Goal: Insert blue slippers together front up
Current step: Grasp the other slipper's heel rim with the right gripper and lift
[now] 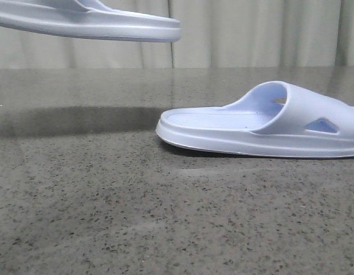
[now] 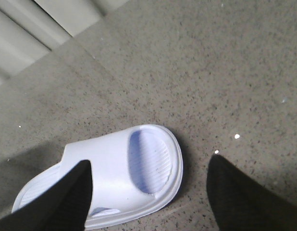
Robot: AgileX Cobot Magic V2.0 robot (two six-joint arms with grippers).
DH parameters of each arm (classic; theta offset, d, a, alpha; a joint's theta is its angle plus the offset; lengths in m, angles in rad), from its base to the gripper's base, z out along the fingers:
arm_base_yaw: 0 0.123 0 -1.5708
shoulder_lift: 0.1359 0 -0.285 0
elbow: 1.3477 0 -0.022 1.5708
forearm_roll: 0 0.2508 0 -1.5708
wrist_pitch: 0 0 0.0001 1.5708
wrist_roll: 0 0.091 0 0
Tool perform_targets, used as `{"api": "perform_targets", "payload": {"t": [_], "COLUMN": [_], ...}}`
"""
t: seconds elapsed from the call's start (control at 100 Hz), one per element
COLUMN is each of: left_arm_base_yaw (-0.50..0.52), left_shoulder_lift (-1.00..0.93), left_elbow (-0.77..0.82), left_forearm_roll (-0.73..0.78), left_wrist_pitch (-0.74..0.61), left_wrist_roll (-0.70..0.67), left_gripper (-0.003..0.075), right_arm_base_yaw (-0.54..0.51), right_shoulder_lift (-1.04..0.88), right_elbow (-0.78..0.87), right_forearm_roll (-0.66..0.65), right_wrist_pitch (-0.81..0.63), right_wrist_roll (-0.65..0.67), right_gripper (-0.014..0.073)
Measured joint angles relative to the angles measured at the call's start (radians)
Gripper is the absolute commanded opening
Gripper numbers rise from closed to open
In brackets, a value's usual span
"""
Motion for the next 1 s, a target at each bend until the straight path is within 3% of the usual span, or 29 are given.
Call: {"api": "perform_targets", "payload": {"t": [0.32,1.0], "left_arm_base_yaw": [0.0,0.0], "left_shoulder_lift": [0.0,0.0], "left_elbow": [0.0,0.0], "left_forearm_roll": [0.0,0.0], "left_wrist_pitch": [0.001,0.004], "left_wrist_roll": [0.0,0.0], "left_gripper": [0.0029,0.0029], "right_arm_base_yaw": [0.0,0.0], "right_shoulder_lift": [0.217,0.417], "right_elbow": [0.0,-0.022], "right_forearm_roll": [0.089,0.149], "right_wrist_pitch": [-0.01,-0.087], "right_wrist_roll": [0.006,0.006], "right_gripper": [0.0433,0.0433]}}
